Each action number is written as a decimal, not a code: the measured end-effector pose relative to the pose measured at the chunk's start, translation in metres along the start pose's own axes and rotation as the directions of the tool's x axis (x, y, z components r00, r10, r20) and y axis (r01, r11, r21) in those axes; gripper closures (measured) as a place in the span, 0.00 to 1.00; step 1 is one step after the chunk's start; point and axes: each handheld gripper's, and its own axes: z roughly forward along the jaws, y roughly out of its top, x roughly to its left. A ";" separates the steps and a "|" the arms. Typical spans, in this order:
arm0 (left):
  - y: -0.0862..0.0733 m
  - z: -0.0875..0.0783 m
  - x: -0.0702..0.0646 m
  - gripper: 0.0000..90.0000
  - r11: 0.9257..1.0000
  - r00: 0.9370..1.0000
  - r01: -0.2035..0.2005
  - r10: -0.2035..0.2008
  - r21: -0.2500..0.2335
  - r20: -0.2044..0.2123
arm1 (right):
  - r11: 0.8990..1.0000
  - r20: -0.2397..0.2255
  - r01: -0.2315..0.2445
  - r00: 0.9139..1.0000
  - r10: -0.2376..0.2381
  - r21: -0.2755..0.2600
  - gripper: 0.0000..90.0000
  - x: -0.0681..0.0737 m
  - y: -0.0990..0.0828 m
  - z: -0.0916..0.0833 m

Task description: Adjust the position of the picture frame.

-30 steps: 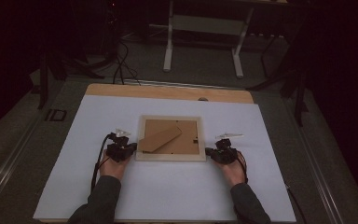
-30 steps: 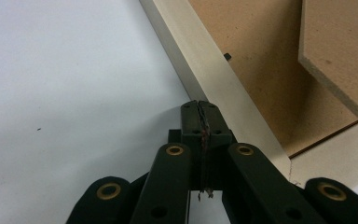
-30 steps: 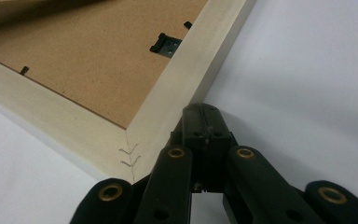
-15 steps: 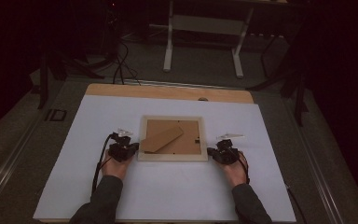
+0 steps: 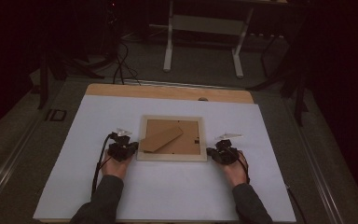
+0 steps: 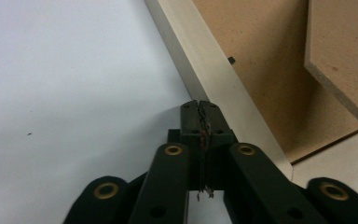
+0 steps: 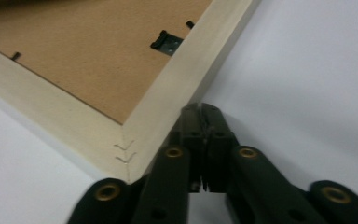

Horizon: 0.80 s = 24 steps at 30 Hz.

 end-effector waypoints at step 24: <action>0.013 -0.033 0.019 0.71 0.997 0.996 0.034 -0.028 -0.067 0.090 | 0.993 0.074 0.055 0.996 -0.047 -0.104 0.77 0.006 -0.012 -0.041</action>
